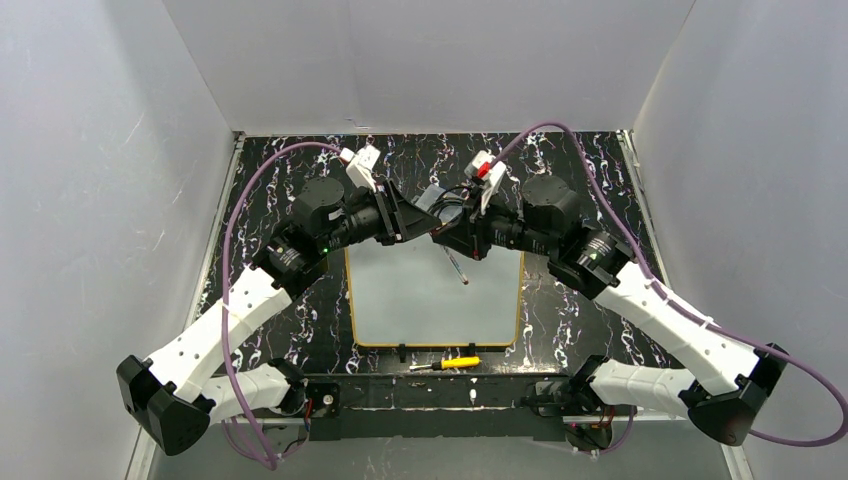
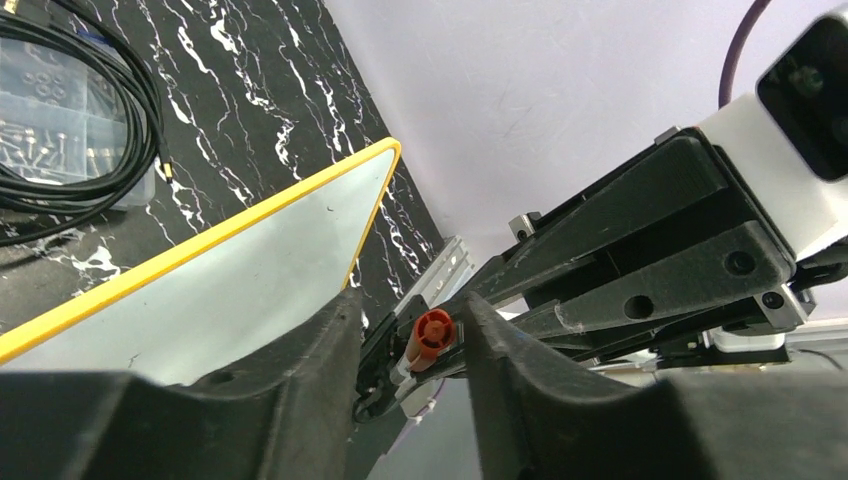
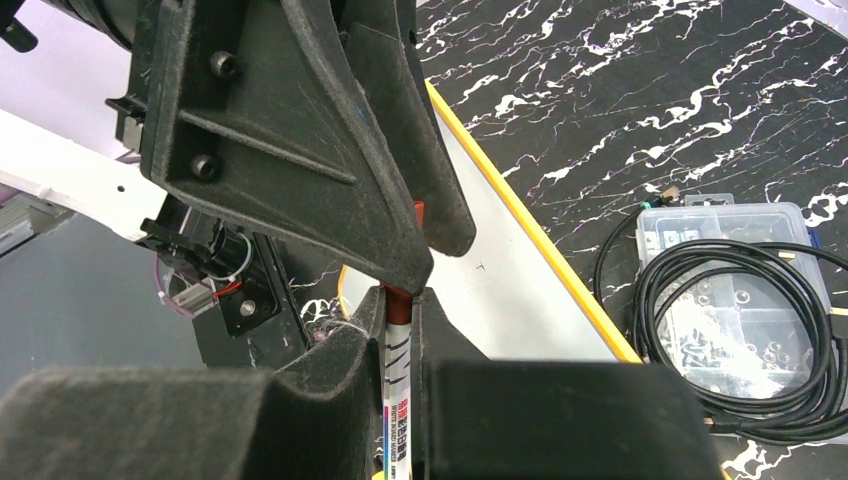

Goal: Write a sentence on the whiteboard
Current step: Pass from the right arm to the left, then open the whiteboard marker from the pen cap.

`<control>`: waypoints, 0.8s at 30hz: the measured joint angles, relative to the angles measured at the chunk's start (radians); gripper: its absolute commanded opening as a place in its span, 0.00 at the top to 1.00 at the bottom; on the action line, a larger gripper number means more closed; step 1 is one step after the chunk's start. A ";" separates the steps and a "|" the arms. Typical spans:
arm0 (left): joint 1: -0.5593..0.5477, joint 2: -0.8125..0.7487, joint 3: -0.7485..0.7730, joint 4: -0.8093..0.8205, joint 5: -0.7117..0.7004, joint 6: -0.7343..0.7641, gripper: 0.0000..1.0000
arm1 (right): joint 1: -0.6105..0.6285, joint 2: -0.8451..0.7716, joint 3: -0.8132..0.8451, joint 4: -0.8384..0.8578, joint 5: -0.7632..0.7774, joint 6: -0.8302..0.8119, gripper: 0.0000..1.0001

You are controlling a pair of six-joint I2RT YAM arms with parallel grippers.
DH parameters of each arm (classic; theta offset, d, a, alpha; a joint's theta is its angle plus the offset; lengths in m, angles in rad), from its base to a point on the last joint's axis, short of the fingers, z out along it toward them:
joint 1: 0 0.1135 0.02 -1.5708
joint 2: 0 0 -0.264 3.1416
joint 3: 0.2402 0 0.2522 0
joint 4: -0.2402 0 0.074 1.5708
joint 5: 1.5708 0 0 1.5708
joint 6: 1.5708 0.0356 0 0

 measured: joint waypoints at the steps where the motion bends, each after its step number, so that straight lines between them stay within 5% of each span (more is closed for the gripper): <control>1: 0.000 0.000 -0.002 0.003 0.002 0.001 0.75 | 0.002 0.006 0.003 -0.001 0.000 0.000 0.99; 4: 0.000 0.000 -0.008 0.016 0.005 -0.004 0.99 | 0.011 0.029 0.014 -0.005 0.002 -0.001 0.99; 7: 0.001 0.001 -0.010 0.020 0.003 0.005 1.00 | 0.019 0.034 0.015 -0.003 0.023 -0.001 0.97; 11: 0.000 0.000 -0.010 0.028 -0.007 0.004 1.00 | 0.024 0.029 0.015 0.001 0.043 0.000 0.69; 15: 0.000 -0.016 -0.010 0.041 -0.038 0.003 1.00 | 0.027 0.016 0.010 0.021 0.068 0.010 0.19; 17: 0.002 -0.039 -0.010 0.045 -0.057 0.003 1.00 | 0.028 -0.006 -0.003 0.041 0.081 0.019 0.05; 24: 0.054 -0.145 -0.010 0.082 -0.085 -0.021 1.00 | 0.028 -0.111 -0.087 0.190 0.133 0.101 0.01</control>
